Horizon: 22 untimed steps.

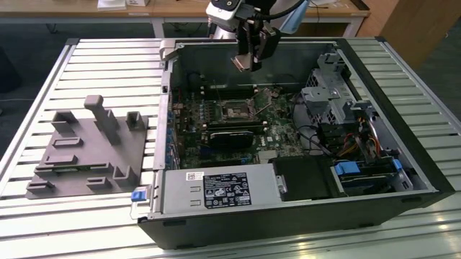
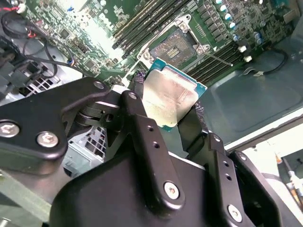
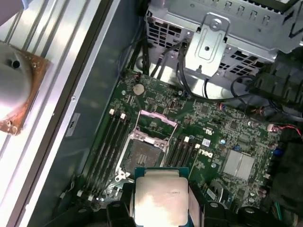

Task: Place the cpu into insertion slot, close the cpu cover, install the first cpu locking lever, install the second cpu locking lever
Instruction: 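Place the cpu into insertion slot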

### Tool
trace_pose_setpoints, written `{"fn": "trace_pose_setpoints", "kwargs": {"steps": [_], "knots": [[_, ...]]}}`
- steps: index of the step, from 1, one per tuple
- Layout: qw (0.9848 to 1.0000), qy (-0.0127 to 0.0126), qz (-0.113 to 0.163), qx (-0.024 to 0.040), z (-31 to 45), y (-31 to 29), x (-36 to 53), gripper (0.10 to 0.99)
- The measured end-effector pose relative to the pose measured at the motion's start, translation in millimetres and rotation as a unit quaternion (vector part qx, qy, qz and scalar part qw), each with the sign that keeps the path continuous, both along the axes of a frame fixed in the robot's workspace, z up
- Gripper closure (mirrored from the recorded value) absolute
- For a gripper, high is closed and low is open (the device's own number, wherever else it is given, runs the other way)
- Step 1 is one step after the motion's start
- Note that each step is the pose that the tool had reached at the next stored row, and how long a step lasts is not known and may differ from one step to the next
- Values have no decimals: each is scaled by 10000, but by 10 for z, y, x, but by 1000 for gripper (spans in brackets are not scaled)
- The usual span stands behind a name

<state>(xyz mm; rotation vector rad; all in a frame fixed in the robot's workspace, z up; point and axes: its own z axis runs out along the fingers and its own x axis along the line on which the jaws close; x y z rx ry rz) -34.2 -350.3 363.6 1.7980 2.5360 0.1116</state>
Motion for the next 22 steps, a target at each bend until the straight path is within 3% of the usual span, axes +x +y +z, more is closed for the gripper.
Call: {"fn": "trace_pose_setpoints", "kwargs": {"steps": [8, 17, 22], "knots": [[9983, 0, -582, -1, -15, 0, -1, 545], [9921, 1, -1257, -3, -38, 7, -1, 545], [9919, -1, -1272, -10, -111, 47, 0, 545]]}}
